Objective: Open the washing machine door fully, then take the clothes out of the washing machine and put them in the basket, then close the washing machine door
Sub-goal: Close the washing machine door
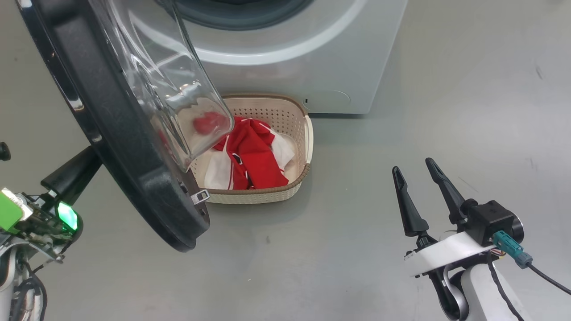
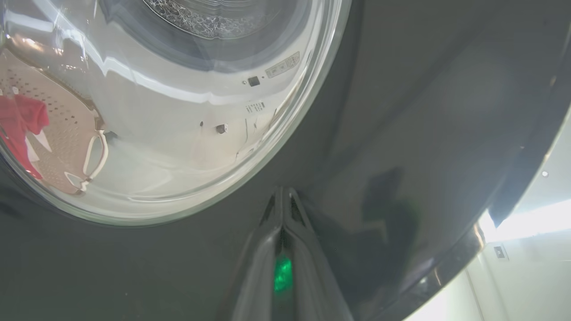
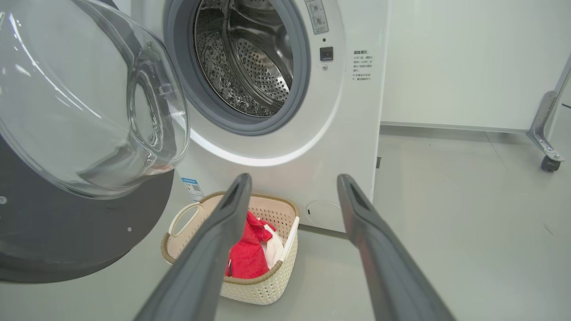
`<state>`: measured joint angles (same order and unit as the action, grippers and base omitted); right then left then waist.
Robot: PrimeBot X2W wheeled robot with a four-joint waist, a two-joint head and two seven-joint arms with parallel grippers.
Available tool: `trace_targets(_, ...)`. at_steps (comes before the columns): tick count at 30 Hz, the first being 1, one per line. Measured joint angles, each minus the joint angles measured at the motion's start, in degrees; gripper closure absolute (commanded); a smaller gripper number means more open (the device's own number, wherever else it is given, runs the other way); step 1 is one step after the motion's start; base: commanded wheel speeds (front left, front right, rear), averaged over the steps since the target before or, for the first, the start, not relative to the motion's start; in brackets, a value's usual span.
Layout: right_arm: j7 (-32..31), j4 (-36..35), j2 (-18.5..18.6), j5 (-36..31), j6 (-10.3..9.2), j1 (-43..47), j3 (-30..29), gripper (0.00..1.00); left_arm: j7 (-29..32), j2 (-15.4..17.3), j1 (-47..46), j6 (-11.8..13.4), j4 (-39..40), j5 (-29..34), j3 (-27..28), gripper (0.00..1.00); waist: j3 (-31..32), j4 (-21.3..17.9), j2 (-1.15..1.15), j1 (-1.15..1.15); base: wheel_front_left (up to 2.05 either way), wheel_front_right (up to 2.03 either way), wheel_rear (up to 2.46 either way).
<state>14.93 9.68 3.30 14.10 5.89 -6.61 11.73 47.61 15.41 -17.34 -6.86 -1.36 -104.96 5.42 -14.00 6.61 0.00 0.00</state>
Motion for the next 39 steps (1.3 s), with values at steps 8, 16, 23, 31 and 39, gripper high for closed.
trace_targets(8,0.0,-0.4,-0.1,1.0,-0.01,-1.0,0.1,0.0,0.0,-0.2,-0.1,0.0,1.1,0.0,0.1,1.0,-1.6,-4.6,0.0,0.0,0.0,0.0,0.0)
trace_targets(16,0.0,-0.7,-0.2,1.5,-0.01,-1.8,0.5,0.0,0.0,-0.7,-1.9,0.0,2.1,0.2,-0.6,1.0,-3.9,-9.6,0.0,0.0,0.0,0.0,0.0)
trace_targets(23,0.0,-1.7,-0.4,3.6,-0.09,-3.0,1.6,0.0,-0.1,-0.9,-3.8,0.0,2.3,0.7,-1.2,1.0,-6.0,-12.9,0.0,0.0,0.0,0.0,0.0)
trace_targets(31,0.0,-2.5,-0.4,5.9,-0.98,-3.9,2.9,0.0,-0.8,-0.3,-7.4,1.3,2.5,1.7,-1.0,1.0,-8.8,-16.6,0.0,0.0,0.0,0.0,0.0)
trace_targets(39,0.0,-3.5,-0.5,7.7,-1.51,-5.9,4.0,0.0,-3.1,-0.2,-11.9,2.6,1.3,3.4,-0.3,1.0,-11.7,-20.0,0.0,0.0,0.0,0.0,0.0)
